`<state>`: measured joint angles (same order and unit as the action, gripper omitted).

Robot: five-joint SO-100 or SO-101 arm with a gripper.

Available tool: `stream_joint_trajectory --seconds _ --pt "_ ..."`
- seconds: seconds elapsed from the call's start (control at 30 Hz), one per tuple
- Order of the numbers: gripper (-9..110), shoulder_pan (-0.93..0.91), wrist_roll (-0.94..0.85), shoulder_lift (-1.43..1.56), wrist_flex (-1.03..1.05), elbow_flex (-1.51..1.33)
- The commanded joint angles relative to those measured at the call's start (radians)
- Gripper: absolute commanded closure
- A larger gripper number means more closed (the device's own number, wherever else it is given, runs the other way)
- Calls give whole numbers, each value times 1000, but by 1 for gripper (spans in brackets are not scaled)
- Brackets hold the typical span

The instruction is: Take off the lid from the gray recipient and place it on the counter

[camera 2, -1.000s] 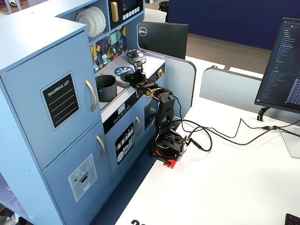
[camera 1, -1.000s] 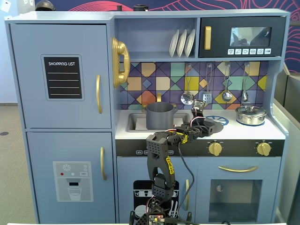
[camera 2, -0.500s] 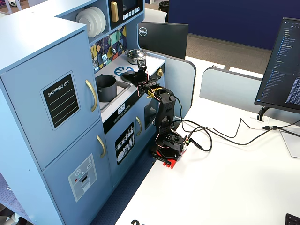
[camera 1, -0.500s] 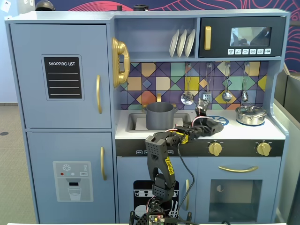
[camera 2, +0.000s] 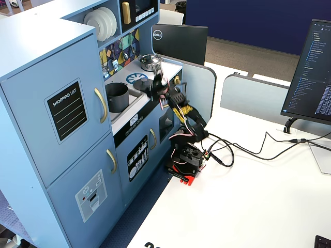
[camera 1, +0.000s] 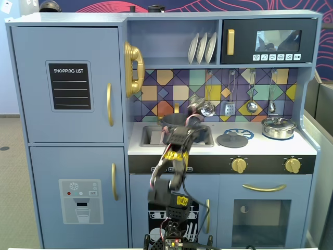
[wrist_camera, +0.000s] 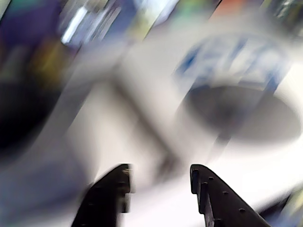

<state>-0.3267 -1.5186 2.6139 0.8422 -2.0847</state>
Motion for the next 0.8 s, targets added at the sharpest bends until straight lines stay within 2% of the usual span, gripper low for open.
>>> stream_joint_trajectory --seconds 0.0,0.13,0.33,0.57,0.77 --pt "101 124 -23 242 138 -187" --pt "101 259 -9 374 51 -472" --pt "101 364 32 434 -169 -856" --pt "101 439 195 561 239 -916" --pt "101 423 72 563 535 -917"
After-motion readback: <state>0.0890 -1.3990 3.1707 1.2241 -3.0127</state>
